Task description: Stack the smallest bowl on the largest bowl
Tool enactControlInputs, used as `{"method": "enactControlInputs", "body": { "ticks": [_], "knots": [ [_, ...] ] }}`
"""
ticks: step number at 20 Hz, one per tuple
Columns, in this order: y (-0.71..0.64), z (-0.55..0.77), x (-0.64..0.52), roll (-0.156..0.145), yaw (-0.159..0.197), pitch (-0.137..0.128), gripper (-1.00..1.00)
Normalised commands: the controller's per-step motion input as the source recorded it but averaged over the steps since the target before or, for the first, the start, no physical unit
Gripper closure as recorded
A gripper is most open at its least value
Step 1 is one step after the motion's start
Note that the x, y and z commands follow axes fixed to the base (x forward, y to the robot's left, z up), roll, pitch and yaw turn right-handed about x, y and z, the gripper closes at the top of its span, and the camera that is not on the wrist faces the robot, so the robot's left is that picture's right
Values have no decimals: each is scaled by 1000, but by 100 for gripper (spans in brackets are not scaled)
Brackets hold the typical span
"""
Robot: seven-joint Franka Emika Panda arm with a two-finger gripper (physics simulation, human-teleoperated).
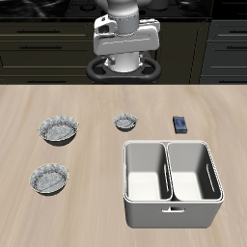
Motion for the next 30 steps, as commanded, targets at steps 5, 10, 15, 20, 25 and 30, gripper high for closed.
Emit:
{"method": "enactControlInputs", "body": {
  "ticks": [5,10,15,20,25,30],
  "knots": [
    [-1,-381,90,-5,4,0,-100],
    [-17,-317,114,-11,36,13,-100],
    [81,-380,20,-42,75,-34,-100],
    [137,-298,-7,-8,15,-3,-100],
    [114,-186,21,3,4,0,-100],
    [71,-229,60,-8,4,1,-100]
  ]
}}
